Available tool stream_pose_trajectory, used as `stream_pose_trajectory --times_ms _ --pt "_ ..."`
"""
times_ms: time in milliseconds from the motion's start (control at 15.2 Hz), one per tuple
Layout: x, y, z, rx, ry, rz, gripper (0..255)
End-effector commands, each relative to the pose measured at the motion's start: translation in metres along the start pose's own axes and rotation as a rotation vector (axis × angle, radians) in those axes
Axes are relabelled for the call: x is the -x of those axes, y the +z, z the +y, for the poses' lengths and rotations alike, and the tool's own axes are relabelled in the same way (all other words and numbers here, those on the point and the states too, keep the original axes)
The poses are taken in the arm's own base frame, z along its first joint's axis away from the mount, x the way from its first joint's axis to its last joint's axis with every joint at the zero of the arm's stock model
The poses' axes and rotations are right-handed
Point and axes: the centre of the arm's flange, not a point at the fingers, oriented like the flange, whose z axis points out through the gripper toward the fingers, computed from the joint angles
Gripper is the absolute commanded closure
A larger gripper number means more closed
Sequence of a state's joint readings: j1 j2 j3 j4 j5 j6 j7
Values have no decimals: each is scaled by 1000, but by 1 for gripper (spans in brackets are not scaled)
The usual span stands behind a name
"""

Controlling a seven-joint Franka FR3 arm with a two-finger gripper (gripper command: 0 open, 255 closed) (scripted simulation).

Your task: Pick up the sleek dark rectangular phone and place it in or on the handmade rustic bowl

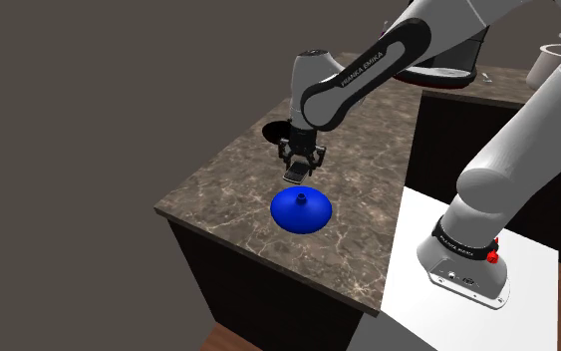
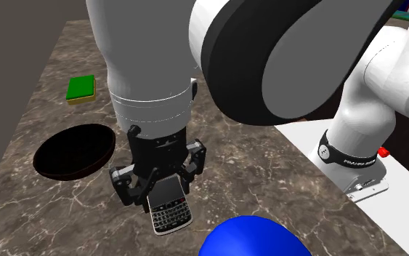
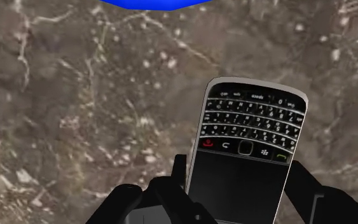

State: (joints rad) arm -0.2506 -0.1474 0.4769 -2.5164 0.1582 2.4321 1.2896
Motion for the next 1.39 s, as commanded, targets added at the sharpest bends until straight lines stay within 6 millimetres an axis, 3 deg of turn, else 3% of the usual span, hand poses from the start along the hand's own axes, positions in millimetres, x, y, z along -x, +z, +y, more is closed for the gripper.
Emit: stream_pose_trajectory --times_ms 0,528,1320 --pt "0 1 0 0 0 -1 255" --pt "0 1 0 0 0 -1 255" --pt "2 -62 -4 0 0 -1 255"
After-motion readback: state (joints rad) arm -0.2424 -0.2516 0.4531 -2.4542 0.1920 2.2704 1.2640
